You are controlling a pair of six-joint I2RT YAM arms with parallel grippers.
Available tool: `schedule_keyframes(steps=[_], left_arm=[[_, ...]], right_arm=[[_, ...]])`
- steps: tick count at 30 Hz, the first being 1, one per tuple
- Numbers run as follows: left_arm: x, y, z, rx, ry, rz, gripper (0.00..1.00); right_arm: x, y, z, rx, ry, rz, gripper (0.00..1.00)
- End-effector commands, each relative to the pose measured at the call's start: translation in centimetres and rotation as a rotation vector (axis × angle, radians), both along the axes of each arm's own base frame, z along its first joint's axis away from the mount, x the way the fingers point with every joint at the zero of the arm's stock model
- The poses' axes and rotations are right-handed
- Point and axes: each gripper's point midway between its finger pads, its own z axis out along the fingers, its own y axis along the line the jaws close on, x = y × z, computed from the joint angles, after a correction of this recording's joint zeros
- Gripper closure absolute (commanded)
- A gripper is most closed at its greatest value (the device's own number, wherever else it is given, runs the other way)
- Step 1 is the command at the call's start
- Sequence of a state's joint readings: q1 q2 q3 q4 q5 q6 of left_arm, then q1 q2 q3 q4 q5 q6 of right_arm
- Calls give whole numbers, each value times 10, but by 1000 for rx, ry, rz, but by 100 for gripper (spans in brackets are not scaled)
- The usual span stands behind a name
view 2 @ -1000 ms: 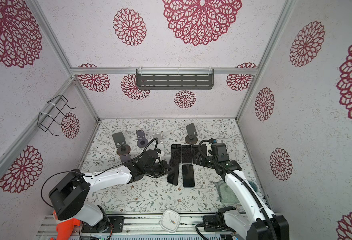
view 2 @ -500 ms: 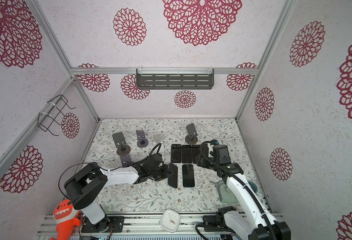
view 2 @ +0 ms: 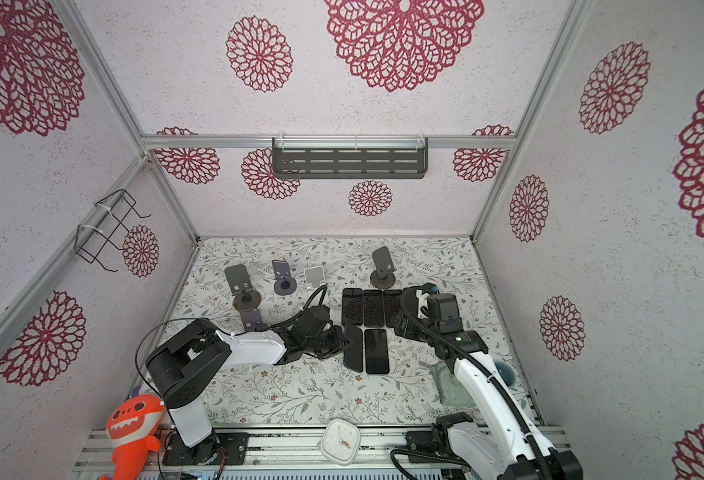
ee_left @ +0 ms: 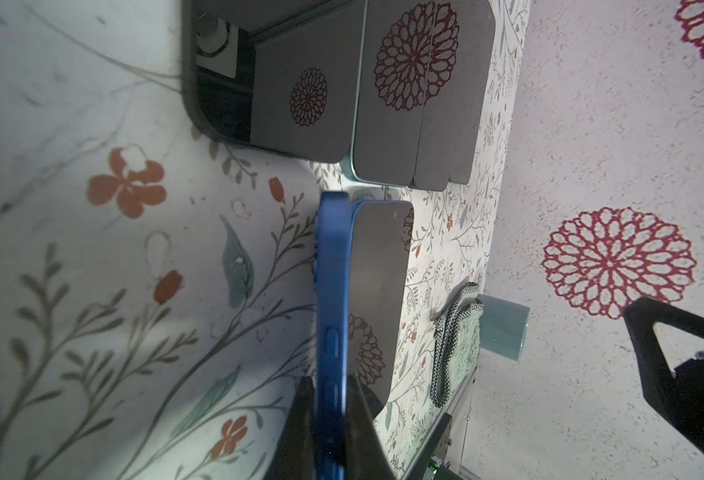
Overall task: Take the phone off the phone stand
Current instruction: 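Lower the phone flat beside the first blue-edged phone and open the left gripper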
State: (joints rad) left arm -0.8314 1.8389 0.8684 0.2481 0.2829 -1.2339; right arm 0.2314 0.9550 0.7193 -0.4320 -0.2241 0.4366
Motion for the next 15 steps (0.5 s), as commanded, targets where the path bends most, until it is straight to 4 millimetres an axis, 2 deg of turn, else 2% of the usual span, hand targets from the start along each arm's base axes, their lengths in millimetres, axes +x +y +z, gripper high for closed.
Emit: schedule_keyframes(steps=[1,7,11,15], left_arm=[[-11,8,-26,62,101,23,85],[-13,7,-32,69,126,14,67],[-12,6,-31,78,122,7,58],[-11,7,-27,91,110,0,46]], right_arm=[[-1,-2,9,-3,-37,10,27],[-2,-2,10,-1,-42,13,27],[-2,-1,12,5,-45,17,27],[-1,0,13,9,-44,18,27]])
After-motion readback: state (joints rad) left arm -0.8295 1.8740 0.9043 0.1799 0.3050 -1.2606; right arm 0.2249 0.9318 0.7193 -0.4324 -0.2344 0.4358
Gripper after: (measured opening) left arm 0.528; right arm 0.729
